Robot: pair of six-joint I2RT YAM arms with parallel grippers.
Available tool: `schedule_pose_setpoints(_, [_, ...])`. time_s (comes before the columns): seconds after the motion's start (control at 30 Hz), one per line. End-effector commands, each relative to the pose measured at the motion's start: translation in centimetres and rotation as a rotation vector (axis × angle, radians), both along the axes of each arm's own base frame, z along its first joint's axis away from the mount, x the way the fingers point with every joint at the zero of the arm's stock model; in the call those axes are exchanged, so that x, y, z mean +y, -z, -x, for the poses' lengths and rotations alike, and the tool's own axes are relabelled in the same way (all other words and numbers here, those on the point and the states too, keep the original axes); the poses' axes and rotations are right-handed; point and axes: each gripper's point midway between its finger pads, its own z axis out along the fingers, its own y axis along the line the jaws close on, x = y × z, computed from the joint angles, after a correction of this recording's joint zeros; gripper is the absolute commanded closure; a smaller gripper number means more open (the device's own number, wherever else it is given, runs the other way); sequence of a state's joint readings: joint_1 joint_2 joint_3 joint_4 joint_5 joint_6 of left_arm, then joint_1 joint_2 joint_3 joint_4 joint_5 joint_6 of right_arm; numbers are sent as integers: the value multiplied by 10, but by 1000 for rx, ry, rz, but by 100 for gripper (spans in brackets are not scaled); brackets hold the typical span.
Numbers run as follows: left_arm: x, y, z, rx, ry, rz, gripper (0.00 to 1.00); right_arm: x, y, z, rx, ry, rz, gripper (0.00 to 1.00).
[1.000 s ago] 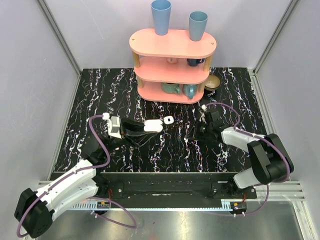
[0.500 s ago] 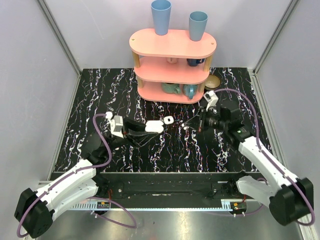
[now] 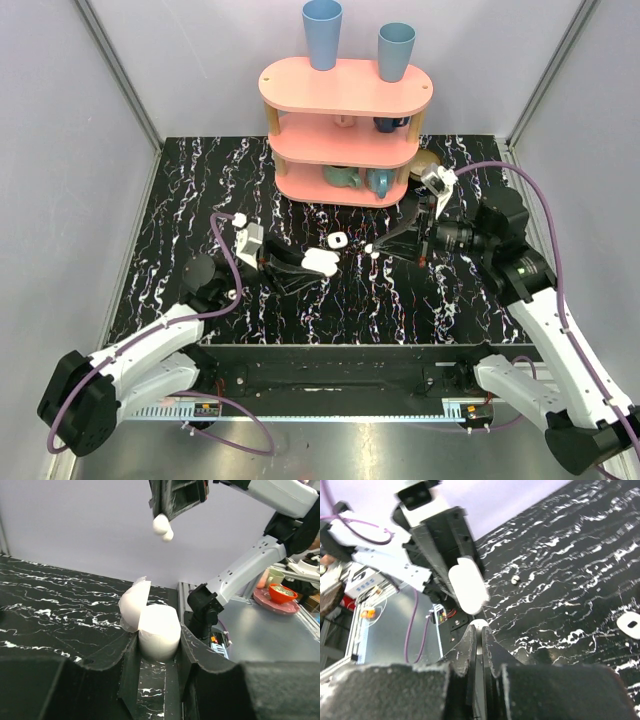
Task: Insert the wireless bluetooth earbuds into the charging case
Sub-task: Insert the right earbud into the right side groove of the charging case.
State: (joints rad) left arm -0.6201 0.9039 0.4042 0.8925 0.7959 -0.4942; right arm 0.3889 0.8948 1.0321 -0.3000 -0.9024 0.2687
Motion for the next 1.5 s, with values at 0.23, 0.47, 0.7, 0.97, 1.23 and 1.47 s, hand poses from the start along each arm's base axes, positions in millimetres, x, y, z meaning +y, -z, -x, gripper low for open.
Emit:
schedule_pose_setpoints(0.23, [-2,-50,32,-149,213,112,100,21,-34,55,-109,-248,15,100])
schedule_pose_setpoints(0.47, [-4,-54,37,-135,280,132,100,39,-34,60,-153,-271,61,100])
schedule_pose_setpoints(0.7, [-3,-55,38,-141,283,131,100,43,-34,51,-172,-239,79,100])
schedule_pose_setpoints(0.97, [-3,-57,39,-143,278,135,100,55,-31,51,-169,-257,88,100])
schedule_pose_setpoints(1.23, [-7,-54,37,-133,274,120,100,65,-28,50,-171,-277,94,100])
schedule_pose_setpoints(1.47, [-11,-50,37,-134,276,103,100,71,-27,46,-179,-272,103,100])
